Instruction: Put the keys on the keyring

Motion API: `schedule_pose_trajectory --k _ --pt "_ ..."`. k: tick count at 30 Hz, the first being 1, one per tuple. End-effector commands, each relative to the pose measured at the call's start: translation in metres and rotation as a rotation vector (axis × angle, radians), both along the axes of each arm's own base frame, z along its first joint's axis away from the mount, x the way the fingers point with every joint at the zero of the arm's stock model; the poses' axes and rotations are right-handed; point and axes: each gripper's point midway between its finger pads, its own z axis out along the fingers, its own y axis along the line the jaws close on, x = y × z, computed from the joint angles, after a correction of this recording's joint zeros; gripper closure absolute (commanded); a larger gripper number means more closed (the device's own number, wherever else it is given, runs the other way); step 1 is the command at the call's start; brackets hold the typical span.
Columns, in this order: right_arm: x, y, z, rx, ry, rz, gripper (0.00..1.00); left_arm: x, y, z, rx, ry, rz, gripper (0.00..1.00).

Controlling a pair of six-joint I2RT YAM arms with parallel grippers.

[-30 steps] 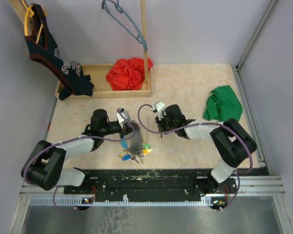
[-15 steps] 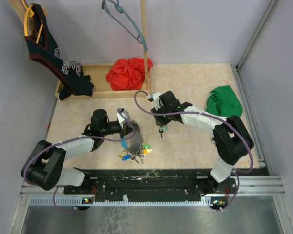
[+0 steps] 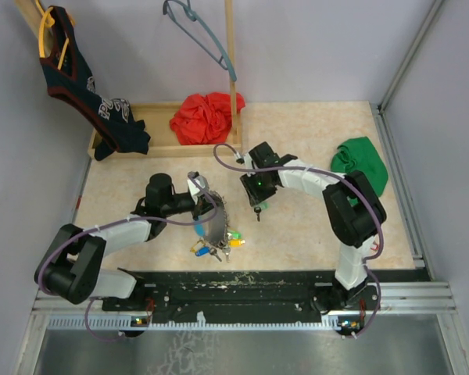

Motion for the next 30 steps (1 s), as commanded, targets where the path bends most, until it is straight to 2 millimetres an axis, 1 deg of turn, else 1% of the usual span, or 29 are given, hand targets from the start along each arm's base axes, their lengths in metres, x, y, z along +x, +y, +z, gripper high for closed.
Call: schedule_pose_trajectory --k 1,8,11,14,18,22,24,26,29,30 --pt "0.014 0.007 0.006 -0.025 -0.035 -0.013 0.64 0.008 -0.004 0.014 -0.019 -0.034 -0.007 0.99" --pt "0.007 0.004 -0.004 -0.098 -0.024 0.004 0.62 0.008 -0.003 0.013 -0.019 -0.033 -0.003 0.99" --pt "0.002 0.005 -0.008 -0.120 -0.011 0.020 0.63 0.007 -0.004 0.014 -0.019 -0.034 -0.005 0.99" --pt "-0.002 0.003 -0.012 -0.155 -0.005 0.030 0.70 0.007 -0.003 0.014 -0.020 -0.035 -0.004 0.99" --pt "-0.002 0.005 -0.007 -0.142 -0.017 0.037 0.82 0.007 -0.004 0.014 -0.021 -0.034 -0.005 0.99" --pt "-0.002 0.010 0.004 -0.111 -0.029 0.045 0.83 0.007 -0.004 0.015 -0.022 -0.035 -0.005 0.99" --pt "-0.002 0.012 0.009 -0.096 -0.037 0.049 0.88 0.007 -0.004 0.015 -0.022 -0.037 -0.006 0.99" --pt "-0.001 0.012 0.012 -0.096 -0.046 0.053 0.90 0.007 -0.004 0.015 -0.022 -0.037 -0.005 0.99" --pt "-0.002 0.013 0.014 -0.098 -0.050 0.059 1.00 0.007 -0.004 0.015 -0.023 -0.034 -0.006 0.99" --pt "-0.003 0.013 0.015 -0.096 -0.052 0.060 1.00 0.007 -0.004 0.015 -0.023 -0.035 -0.005 0.99"
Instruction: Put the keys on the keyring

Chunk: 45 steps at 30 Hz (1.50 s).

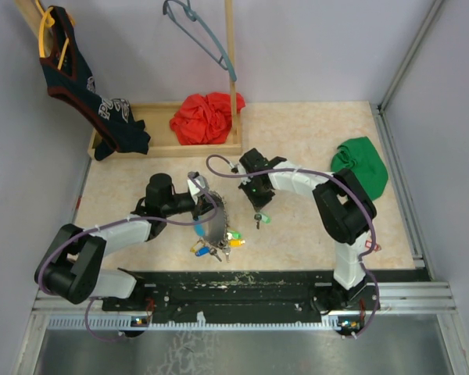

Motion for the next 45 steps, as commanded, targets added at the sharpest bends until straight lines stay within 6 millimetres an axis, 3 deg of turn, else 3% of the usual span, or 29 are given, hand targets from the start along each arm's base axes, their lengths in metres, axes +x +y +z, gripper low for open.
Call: schedule_pose_trajectory --k 1,13,17,19,20,26,33,45 --pt "0.012 0.019 0.035 0.068 -0.083 0.029 1.00 0.007 -0.004 0.015 -0.024 -0.035 -0.008 0.99" --pt "0.033 0.023 0.058 0.134 -0.337 0.031 1.00 0.009 -0.003 0.017 -0.026 -0.040 0.011 0.99" --pt "0.036 0.028 0.058 0.225 -0.438 0.035 1.00 0.010 -0.003 0.016 -0.029 -0.037 0.016 0.99" --pt "0.034 0.027 0.045 0.245 -0.467 0.042 1.00 0.010 -0.002 0.016 -0.029 -0.036 0.020 0.99" --pt "0.035 0.028 0.053 0.279 -0.510 0.043 1.00 0.010 -0.002 0.016 -0.030 -0.037 0.023 0.99" --pt "0.039 0.032 0.050 0.385 -0.662 0.058 1.00 0.011 -0.001 0.017 -0.037 -0.041 0.037 0.99" --pt "0.039 0.031 0.074 0.494 -0.819 0.060 1.00 0.012 0.001 0.020 -0.044 -0.053 0.056 0.99" --pt "0.031 0.026 0.039 0.366 -0.615 0.054 1.00 0.012 0.002 0.022 -0.050 -0.059 0.064 0.99"
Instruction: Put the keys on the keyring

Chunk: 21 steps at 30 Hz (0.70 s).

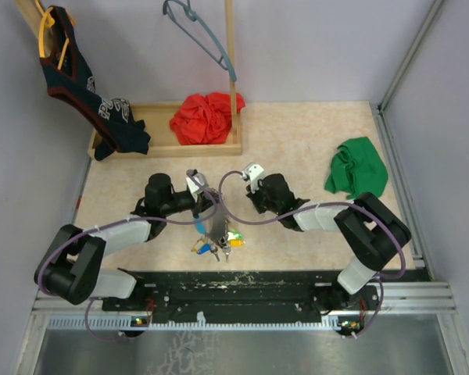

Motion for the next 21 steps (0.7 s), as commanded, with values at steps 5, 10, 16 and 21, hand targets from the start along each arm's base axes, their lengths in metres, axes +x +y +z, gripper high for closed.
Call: schedule_pose_trajectory --k 5,10,16,21 --pt "-0.004 0.004 -0.002 -0.048 0.116 -0.019 1.00 0.002 -0.001 0.017 -0.034 -0.056 -0.003 0.99" --pt "-0.009 -0.002 -0.007 -0.132 0.225 -0.032 0.91 0.002 -0.001 0.016 -0.033 -0.056 -0.002 0.99" --pt "-0.014 -0.007 -0.010 -0.197 0.337 -0.039 0.81 0.002 -0.002 0.016 -0.033 -0.053 -0.006 0.99" --pt "-0.013 -0.008 0.007 -0.213 0.353 -0.046 0.66 0.002 -0.001 0.017 -0.033 -0.056 -0.002 0.99"
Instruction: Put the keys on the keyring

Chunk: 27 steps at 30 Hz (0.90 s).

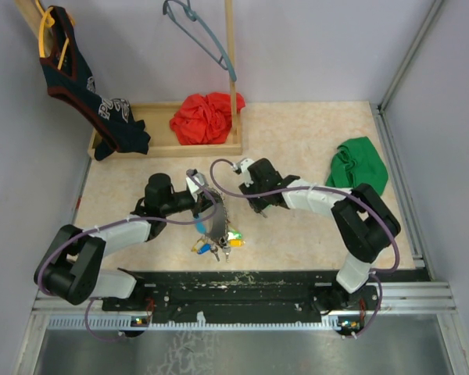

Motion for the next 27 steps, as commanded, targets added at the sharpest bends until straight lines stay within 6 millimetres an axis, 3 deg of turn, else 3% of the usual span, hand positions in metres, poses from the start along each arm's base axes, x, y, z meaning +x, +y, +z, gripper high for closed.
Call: schedule_pose_trajectory --k 1,5,19,27 --pt "0.004 0.002 0.023 -0.013 0.023 -0.010 0.64 0.002 -0.002 0.016 -0.033 -0.054 -0.007 0.99" --pt "0.005 0.002 0.026 -0.054 0.039 -0.003 0.62 0.003 -0.001 0.015 -0.031 -0.052 -0.002 0.99" --pt "0.002 0.003 -0.004 -0.255 0.131 0.014 0.66 0.004 0.000 0.015 -0.027 -0.054 0.009 0.99" --pt "0.000 -0.003 -0.010 -0.316 0.144 0.008 0.75 0.004 0.001 0.015 -0.026 -0.055 0.011 0.99"
